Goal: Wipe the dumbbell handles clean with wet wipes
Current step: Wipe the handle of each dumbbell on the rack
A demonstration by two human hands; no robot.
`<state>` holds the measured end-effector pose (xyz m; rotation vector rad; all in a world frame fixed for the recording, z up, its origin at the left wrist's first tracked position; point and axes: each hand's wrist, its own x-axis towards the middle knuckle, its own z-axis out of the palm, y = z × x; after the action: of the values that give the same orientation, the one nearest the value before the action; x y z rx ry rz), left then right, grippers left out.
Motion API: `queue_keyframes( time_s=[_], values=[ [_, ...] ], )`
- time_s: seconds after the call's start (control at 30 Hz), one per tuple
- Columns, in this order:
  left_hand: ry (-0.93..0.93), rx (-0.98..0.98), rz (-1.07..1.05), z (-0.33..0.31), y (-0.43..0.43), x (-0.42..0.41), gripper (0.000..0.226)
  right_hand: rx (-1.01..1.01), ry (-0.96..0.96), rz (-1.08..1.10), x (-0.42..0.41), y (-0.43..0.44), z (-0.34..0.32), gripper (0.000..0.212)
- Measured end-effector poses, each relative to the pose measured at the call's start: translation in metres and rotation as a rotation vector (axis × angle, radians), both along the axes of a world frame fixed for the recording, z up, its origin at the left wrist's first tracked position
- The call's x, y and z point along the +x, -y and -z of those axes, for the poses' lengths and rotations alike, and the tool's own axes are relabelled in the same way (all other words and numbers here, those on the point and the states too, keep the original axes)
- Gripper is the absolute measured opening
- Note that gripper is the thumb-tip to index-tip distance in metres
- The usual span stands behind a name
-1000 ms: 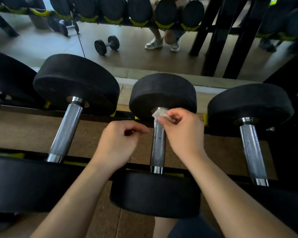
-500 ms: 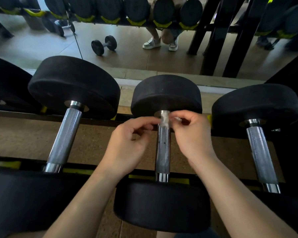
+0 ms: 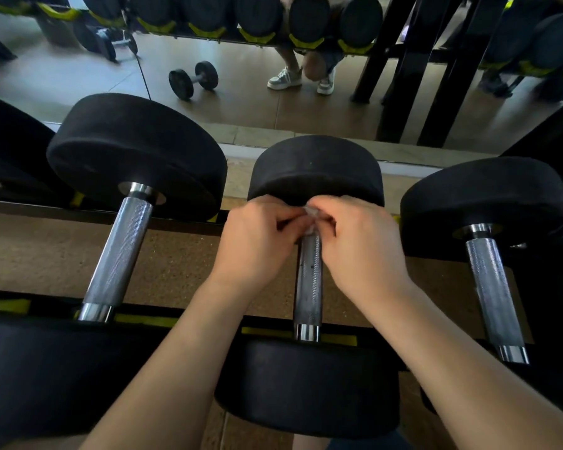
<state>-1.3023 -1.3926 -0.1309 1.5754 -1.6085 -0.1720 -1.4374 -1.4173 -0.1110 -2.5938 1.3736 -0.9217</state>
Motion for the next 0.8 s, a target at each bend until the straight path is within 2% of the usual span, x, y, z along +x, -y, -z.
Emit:
queue_keyframes(
  time_s=[0.07, 0.2, 0.3, 0.4, 0.5, 0.6, 0.7, 0.77, 0.8],
  values=[
    [-0.005, 0.027, -0.048, -0.003, 0.003, 0.001, 0.009, 0.042, 0.027, 0.0, 0.0, 0.003, 0.0, 0.015],
    [-0.062, 0.3, 0.001, -0.008, -0.007, 0.007, 0.004, 0.257, -0.046, -0.047, -0.01, -0.007, -0.005, 0.015],
    [-0.076, 0.426, 0.079, -0.01, -0.016, 0.009, 0.014, 0.383, -0.145, -0.13, -0.016, -0.011, -0.014, 0.012],
    [-0.156, 0.427, 0.102, -0.01, -0.02, 0.009, 0.021, 0.284, -0.203, -0.168, -0.014, 0.0, -0.02, 0.011],
    [-0.208, 0.405, 0.091, -0.008, -0.021, 0.008, 0.019, 0.23, -0.162, -0.161, -0.012, 0.005, -0.017, 0.012],
    [-0.153, 0.474, 0.128, -0.01, -0.026, 0.009, 0.013, 0.307, -0.166, -0.225, -0.019, -0.009, -0.009, 0.012],
    [-0.075, 0.623, 0.207, -0.014, -0.036, 0.011, 0.02, 0.473, -0.15, -0.271, -0.029, -0.02, -0.008, 0.01],
    [-0.118, 0.696, 0.257, -0.015, -0.038, 0.012, 0.027, 0.513, -0.173, -0.313, -0.031, -0.019, -0.009, 0.009],
    [-0.172, 0.705, 0.268, -0.016, -0.039, 0.013, 0.029, 0.472, -0.198, -0.354, -0.029, -0.017, -0.009, 0.007]
  ],
)
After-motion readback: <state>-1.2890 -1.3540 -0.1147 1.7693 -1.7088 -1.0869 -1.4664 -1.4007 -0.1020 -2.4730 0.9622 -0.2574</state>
